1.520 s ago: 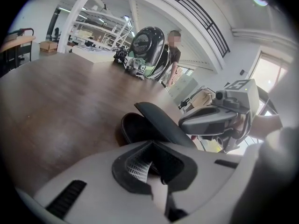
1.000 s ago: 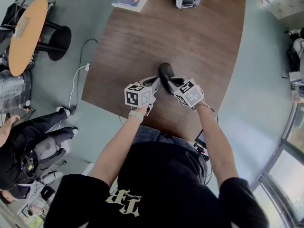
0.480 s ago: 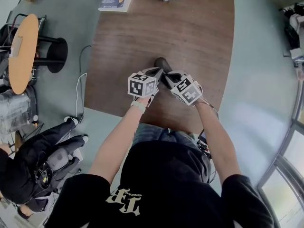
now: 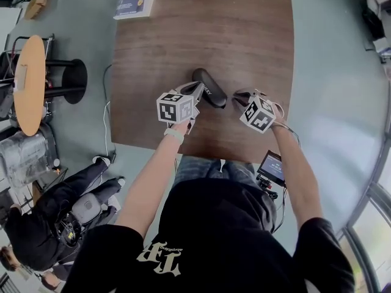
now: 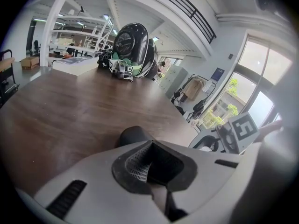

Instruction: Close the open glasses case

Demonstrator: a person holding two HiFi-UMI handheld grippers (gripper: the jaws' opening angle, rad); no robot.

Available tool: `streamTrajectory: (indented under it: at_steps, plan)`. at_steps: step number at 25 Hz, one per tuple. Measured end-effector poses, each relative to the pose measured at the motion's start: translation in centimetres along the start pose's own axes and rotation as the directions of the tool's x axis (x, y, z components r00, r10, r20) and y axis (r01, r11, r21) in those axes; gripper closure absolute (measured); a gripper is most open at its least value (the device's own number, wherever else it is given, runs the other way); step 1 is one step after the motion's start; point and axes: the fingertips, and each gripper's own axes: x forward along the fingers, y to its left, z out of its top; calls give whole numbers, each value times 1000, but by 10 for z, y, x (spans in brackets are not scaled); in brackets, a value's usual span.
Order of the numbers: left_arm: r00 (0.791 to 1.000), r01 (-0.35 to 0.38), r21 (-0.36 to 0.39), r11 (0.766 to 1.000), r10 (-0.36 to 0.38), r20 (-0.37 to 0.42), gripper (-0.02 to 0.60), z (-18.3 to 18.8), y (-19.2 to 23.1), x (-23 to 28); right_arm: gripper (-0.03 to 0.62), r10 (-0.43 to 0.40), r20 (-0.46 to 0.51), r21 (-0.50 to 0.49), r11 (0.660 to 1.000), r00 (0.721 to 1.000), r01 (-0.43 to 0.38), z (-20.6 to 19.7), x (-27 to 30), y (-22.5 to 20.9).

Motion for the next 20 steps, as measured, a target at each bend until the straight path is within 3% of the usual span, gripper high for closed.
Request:
streamTrajectory:
  at_steps: [9,20]
  plan:
    - [1000,0,14,1000,0,-10,577,-1,-2,0,536,49,-71,-247,967,996,-65,7,17,11]
    - [1000,8,1,1000,-8,-2,577,1,-2,0,542,64,-87,-366,926,994,-92,15,21,12]
